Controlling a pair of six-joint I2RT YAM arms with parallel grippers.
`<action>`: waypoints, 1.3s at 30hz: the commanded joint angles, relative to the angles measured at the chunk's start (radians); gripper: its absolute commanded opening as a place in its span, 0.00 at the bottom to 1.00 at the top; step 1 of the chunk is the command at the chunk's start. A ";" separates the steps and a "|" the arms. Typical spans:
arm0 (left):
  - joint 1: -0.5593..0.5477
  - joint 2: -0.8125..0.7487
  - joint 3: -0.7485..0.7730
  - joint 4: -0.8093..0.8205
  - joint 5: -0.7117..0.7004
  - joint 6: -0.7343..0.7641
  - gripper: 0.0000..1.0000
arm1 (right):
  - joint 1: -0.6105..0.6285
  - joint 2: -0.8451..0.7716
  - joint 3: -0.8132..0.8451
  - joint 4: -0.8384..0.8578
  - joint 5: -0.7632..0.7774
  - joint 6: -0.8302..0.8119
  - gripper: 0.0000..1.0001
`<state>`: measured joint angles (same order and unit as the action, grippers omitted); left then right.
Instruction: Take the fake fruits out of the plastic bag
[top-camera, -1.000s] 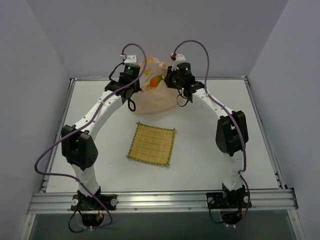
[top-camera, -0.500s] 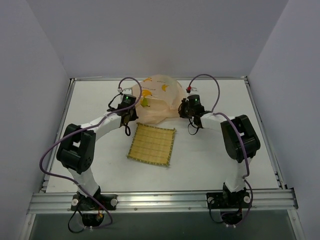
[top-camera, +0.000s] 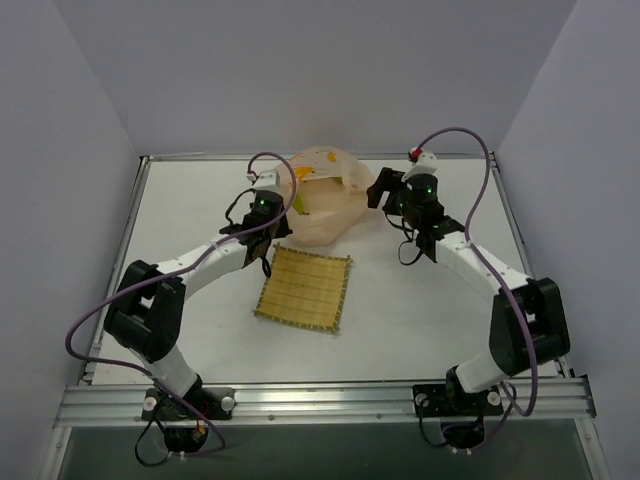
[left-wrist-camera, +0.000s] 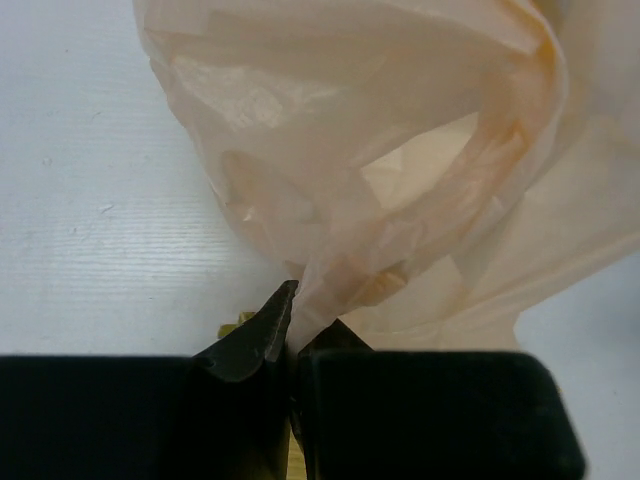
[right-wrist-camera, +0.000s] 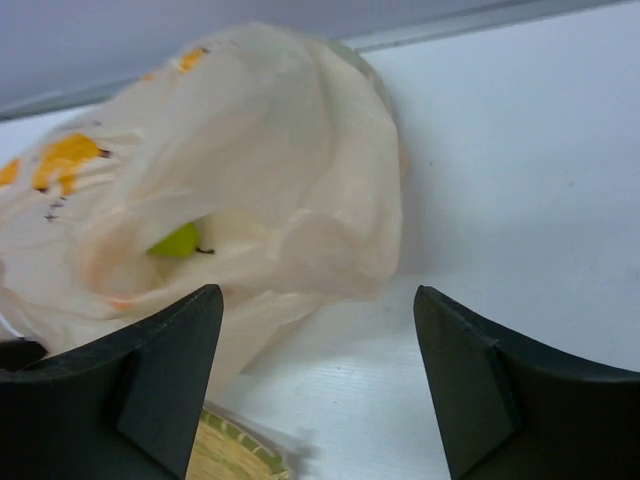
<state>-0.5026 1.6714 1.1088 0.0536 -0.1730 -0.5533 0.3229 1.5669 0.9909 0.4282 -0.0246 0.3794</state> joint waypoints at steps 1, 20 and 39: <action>-0.011 -0.073 -0.010 0.092 -0.023 -0.005 0.02 | 0.021 -0.137 0.022 -0.072 0.052 -0.034 0.75; 0.088 0.123 0.281 -0.172 0.015 0.029 0.82 | 0.084 0.464 0.928 -0.496 -0.057 -0.294 1.00; 0.116 0.146 0.295 -0.071 0.127 0.096 0.02 | 0.011 0.889 1.240 -0.139 -0.257 0.064 0.00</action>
<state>-0.3904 1.9232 1.4132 -0.0902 -0.0566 -0.4831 0.3283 2.5816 2.2883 0.1387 -0.1970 0.4019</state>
